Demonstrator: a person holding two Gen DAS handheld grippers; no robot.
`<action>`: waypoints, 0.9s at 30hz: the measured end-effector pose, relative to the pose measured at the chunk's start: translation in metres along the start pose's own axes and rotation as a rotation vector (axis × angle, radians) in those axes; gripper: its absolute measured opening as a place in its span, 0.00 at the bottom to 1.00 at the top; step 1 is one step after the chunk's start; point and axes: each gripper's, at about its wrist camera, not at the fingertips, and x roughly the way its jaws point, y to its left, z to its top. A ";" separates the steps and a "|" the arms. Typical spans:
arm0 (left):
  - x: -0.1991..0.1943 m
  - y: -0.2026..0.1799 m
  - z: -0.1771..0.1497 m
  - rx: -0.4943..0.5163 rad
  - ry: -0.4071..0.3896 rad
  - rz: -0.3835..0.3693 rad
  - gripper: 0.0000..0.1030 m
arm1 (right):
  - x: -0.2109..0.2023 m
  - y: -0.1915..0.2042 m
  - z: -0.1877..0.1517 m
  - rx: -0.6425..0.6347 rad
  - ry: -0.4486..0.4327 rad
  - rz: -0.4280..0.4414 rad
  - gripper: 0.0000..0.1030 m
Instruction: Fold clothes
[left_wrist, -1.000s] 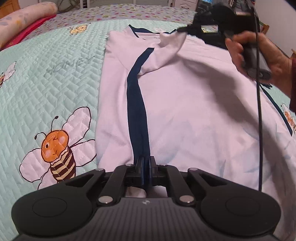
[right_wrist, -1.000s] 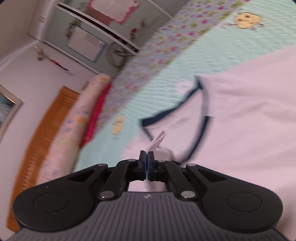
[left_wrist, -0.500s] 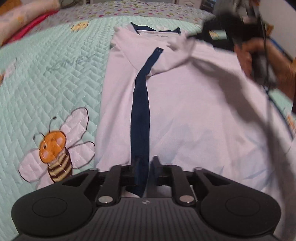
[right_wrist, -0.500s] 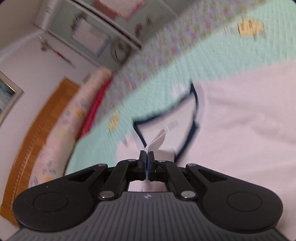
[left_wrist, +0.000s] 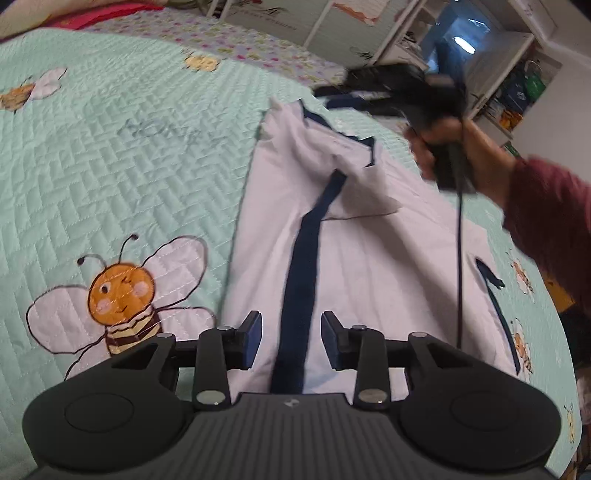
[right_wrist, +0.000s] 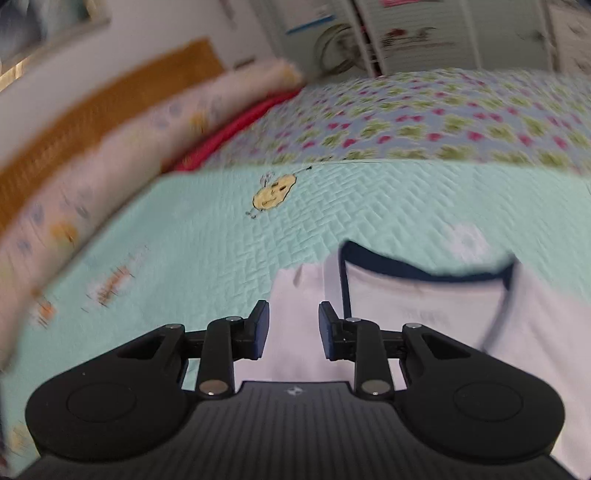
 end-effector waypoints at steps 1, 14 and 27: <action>0.001 0.004 0.000 -0.009 0.006 0.001 0.36 | 0.014 0.004 0.006 -0.026 0.023 0.008 0.29; 0.014 0.032 -0.004 -0.047 0.044 -0.050 0.36 | 0.107 -0.006 0.042 -0.087 0.327 0.114 0.37; 0.017 0.042 -0.002 -0.079 0.040 -0.086 0.36 | 0.137 -0.010 0.054 0.015 0.562 0.379 0.38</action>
